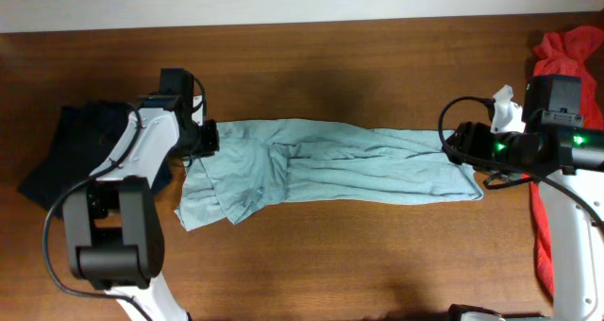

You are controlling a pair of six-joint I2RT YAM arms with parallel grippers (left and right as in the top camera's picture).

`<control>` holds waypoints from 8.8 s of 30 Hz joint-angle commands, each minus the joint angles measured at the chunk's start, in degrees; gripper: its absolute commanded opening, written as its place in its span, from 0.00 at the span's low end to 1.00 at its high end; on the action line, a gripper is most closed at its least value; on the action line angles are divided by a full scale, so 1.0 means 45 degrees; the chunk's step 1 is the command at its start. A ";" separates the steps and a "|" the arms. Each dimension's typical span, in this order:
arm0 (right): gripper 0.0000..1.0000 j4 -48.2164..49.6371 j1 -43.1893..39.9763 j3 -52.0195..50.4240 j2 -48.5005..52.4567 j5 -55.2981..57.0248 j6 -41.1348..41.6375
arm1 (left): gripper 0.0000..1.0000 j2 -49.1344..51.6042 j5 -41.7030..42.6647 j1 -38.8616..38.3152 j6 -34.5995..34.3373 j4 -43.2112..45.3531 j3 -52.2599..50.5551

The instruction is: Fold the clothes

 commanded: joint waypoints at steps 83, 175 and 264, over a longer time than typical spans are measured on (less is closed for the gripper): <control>0.61 0.4041 -0.0670 0.0005 0.5542 0.2744 0.0617 | 0.19 0.0753 0.1909 0.0063 0.2861 0.1617 0.0073; 0.50 0.5362 -0.1180 -0.2025 0.6373 0.0811 0.5178 | 0.19 0.2108 0.1617 0.0073 0.2948 0.2001 0.0073; 0.45 0.9296 -0.2327 -0.1243 0.7815 -0.0889 -0.3045 | 0.21 0.2108 0.1525 0.0097 0.3002 0.1851 0.0073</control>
